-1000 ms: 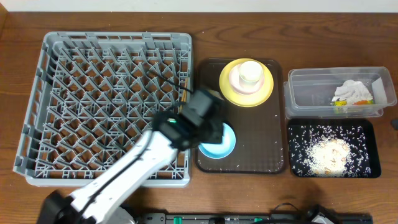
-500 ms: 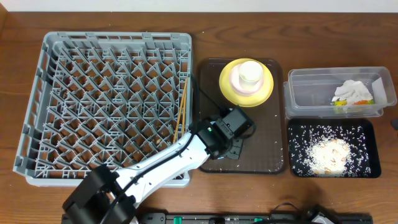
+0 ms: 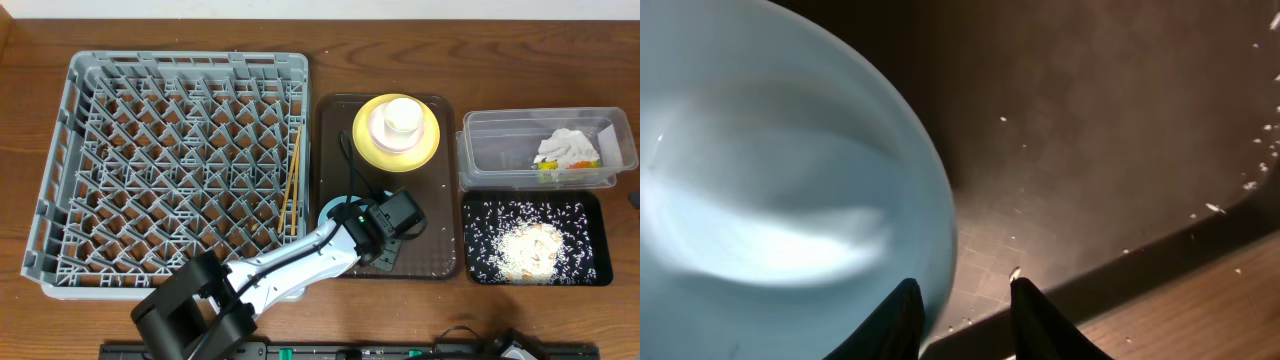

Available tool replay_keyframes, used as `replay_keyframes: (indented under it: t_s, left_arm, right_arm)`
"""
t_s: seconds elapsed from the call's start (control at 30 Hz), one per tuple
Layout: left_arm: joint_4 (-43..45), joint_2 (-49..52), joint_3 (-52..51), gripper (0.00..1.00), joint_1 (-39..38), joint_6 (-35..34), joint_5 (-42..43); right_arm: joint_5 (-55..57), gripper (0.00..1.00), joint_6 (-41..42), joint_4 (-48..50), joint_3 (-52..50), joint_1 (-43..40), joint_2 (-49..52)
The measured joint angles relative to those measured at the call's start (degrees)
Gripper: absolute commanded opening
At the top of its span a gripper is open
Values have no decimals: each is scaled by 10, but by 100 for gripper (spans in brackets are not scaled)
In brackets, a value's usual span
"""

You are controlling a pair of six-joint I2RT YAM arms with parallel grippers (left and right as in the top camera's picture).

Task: Sort waste into correct bins and load items into the dishwasher rack
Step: 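Reach the left gripper to the light-blue bowl and grasp its rim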

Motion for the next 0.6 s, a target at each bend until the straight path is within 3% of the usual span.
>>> replay_keyframes:
  t_s: [0.6]
  left_arm:
    - [3, 1, 0, 24, -4, 11, -43]
  right_arm:
    - [0, 99, 0, 0, 0, 0, 0]
